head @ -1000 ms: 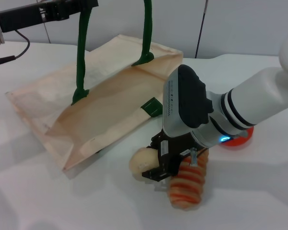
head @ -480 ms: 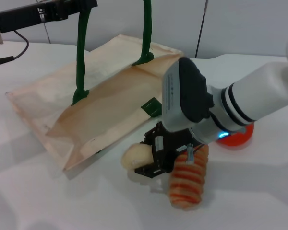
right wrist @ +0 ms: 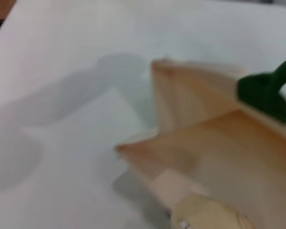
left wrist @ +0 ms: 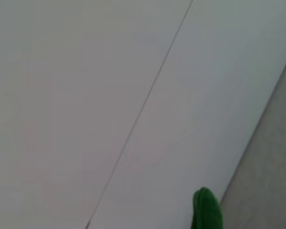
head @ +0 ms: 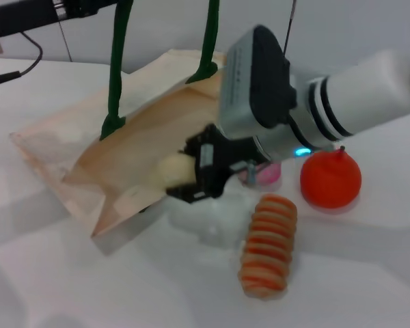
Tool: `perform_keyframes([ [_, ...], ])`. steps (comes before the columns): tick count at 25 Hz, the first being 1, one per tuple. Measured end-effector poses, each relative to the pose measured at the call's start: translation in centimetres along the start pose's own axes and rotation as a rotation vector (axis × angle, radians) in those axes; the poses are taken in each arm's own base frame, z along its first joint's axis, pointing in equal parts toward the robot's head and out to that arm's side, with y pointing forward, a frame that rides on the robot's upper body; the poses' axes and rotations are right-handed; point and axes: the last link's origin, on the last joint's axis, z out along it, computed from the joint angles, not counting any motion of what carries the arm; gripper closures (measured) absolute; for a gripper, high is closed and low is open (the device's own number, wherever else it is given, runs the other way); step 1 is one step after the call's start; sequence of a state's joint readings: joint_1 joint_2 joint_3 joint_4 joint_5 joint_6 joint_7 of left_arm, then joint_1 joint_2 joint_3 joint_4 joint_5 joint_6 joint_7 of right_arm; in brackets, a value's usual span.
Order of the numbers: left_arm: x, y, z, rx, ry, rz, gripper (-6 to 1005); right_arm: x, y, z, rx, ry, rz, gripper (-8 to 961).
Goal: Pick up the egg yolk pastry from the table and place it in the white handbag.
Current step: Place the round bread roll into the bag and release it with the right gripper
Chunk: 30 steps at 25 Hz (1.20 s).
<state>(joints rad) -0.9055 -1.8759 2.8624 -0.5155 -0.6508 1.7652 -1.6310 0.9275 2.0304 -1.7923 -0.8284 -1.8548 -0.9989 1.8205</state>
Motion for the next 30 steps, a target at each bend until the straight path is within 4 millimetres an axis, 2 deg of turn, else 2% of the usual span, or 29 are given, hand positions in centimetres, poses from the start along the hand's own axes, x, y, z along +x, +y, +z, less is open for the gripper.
perform_keyframes([
  [6, 0.6, 0.8, 0.9, -0.058, 0.001, 0.003, 867, -2.0, -1.9, 0.4, 0.101, -0.063, 0.012, 356],
  [18, 1.6, 2.3, 1.4, -0.167, 0.046, 0.001, 867, -0.3, -5.1, 1.4, 0.295, -0.027, 0.085, 365],
  [30, 1.4, 2.0, 0.0, -0.140, 0.079, -0.012, 868, -0.2, -5.2, 1.4, 0.315, -0.031, 0.089, 368],
])
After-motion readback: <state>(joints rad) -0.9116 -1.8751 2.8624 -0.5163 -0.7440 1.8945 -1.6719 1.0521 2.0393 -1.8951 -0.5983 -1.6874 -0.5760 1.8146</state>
